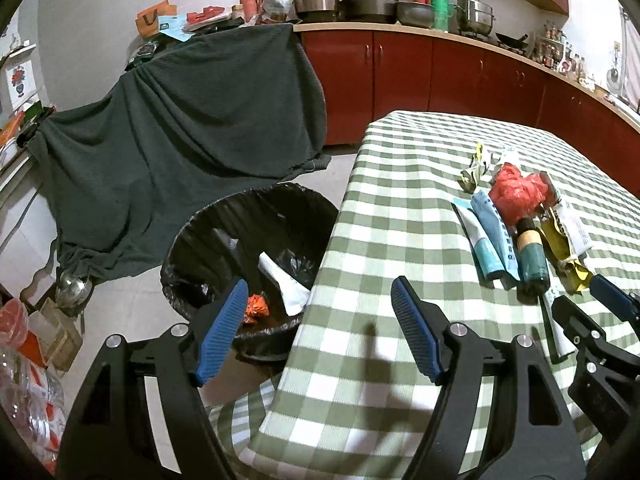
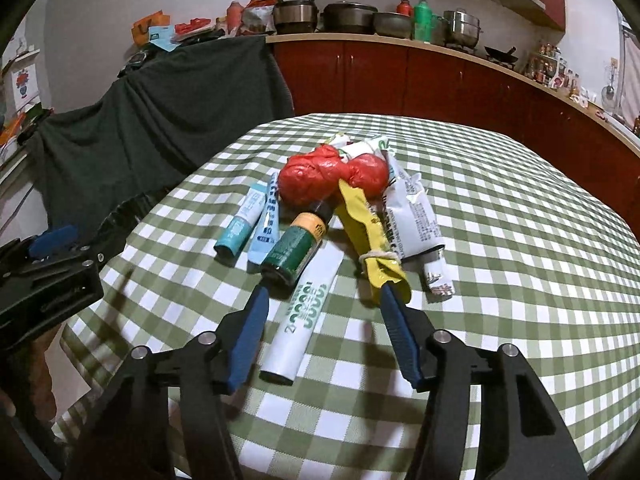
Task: Collect trash
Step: 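Grasp the white tube with the right gripper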
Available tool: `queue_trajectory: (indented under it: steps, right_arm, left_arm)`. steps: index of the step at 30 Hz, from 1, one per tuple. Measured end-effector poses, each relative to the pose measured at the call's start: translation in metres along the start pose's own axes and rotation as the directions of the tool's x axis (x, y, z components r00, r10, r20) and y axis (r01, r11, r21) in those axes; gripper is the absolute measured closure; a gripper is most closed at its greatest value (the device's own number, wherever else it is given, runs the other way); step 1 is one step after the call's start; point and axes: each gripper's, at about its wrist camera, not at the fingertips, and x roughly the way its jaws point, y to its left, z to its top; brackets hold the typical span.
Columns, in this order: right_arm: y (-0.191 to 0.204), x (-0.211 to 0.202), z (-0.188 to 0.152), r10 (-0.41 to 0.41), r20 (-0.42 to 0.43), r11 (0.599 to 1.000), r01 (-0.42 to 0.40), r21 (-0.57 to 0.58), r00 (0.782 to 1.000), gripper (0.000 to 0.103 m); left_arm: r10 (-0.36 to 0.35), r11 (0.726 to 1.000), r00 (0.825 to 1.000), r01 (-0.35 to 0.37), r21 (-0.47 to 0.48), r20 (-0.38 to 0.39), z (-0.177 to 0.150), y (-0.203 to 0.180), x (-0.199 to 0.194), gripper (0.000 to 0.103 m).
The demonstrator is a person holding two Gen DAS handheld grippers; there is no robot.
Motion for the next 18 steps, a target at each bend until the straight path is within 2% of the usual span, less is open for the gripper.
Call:
queue_trajectory:
  steps: [6,13,18]
  right_arm:
    - [0.003,0.005,-0.005,0.008,-0.023,1.000,-0.008,-0.007,1.000,0.061]
    - [0.000,0.006,-0.010,0.020,-0.037,1.000,-0.020,-0.004,0.999,0.087]
    - [-0.002,-0.002,-0.009,0.017,-0.017,1.000,-0.017,-0.002,1.000,0.088]
  left_arm:
    - [0.001,1.000,1.000,-0.001,-0.001,0.004,-0.004,-0.001,-0.003,0.031]
    - [-0.002,1.000,1.000,0.002,0.002,0.010,-0.007,-0.005,-0.008,0.031]
    - [-0.004,1.000,1.000,0.003,0.007,0.015,-0.007,-0.010,-0.011,0.031]
